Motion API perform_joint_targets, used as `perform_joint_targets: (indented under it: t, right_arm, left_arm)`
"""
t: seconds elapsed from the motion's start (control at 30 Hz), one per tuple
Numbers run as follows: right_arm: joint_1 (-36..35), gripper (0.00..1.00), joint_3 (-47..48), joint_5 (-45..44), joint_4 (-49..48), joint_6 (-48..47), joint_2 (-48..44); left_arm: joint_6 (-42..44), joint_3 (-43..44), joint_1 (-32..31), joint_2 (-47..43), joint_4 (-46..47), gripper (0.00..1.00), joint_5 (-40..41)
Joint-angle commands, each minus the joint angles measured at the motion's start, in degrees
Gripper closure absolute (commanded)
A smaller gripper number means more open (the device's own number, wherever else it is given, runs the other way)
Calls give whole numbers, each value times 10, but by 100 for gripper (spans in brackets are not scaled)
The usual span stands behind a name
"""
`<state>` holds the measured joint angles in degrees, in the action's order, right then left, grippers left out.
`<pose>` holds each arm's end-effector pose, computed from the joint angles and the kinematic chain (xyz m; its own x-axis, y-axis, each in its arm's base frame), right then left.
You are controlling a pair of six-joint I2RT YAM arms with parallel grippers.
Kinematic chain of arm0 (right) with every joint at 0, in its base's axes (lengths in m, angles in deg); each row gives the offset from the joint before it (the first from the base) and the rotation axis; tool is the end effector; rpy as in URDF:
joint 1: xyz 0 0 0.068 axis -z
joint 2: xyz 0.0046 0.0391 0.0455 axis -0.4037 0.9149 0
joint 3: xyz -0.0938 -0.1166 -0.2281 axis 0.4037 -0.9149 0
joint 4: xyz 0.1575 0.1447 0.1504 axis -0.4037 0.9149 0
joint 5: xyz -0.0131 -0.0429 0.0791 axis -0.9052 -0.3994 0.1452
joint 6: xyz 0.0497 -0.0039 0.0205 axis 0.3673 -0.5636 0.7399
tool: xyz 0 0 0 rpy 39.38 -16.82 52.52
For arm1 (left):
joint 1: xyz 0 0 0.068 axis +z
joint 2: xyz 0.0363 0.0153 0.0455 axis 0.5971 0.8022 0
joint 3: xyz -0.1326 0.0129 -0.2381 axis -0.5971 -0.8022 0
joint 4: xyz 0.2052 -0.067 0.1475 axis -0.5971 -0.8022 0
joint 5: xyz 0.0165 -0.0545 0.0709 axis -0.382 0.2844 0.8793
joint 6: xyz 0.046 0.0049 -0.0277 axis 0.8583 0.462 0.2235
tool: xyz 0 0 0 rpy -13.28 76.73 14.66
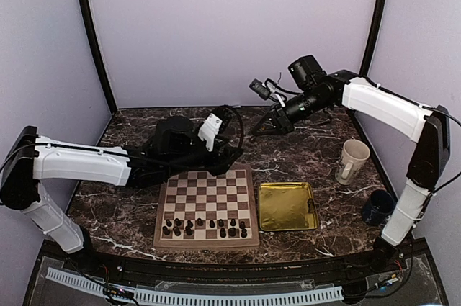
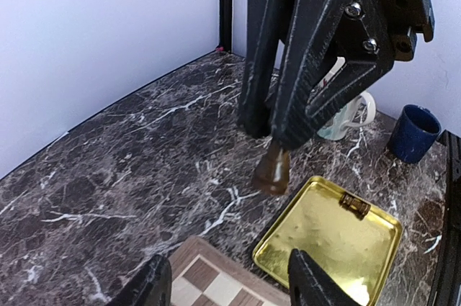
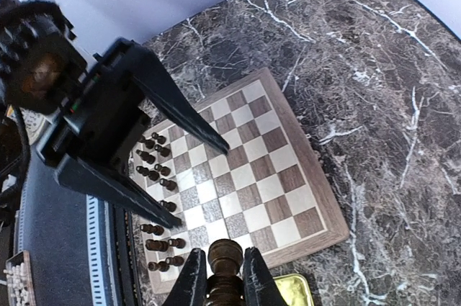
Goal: Set up the chess pieces on the board
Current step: Pass from the left arm to the right, then place the king on d8.
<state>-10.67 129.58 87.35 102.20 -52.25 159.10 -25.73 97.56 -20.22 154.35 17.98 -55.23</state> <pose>0.2960 0.2342 0.3293 -0.4212 -0.4985 -0.7577 -0.9062 0.1979 0.3736 0.2017 -0.3015 0.2674 -0.1421 0.1140 -0.9833 0.7614 0.6474 -0.0349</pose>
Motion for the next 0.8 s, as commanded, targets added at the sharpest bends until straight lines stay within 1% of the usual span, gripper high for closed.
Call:
perform_joint_targets:
  t: [0.0,0.1,0.13,0.17,0.23,0.3,0.4,0.5,0.57,0.77]
  right_arm:
    - [-1,92,29,-66,-2,-25,-12]
    - [-5,92,38,-74,6,-31,-7]
    - [-7,91,42,-74,11,-34,-3]
    - [-11,91,46,-76,18,-38,2]
    - [-24,91,57,-81,33,-46,13]
    - [-42,91,72,-94,52,-59,25]
    - [-74,91,94,-127,81,-82,46]
    - [-107,91,115,-151,95,-93,72]
    - [-129,91,133,-160,104,-99,90]
    - [-216,91,177,-216,131,-116,149]
  left_arm:
    - [36,24,35,-85,-138,41,3]
    - [35,28,69,-120,-170,40,15]
    - [36,29,87,-127,-173,38,30]
    - [43,32,101,-131,-176,35,41]
    - [76,50,133,-128,-195,35,59]
    - [70,72,171,-128,-221,35,69]
    - [28,78,236,-141,-243,35,4]
    - [3,53,286,-152,-241,35,-36]
    - [-2,51,303,-156,-255,36,-31]
    - [18,41,307,-180,-254,36,-15]
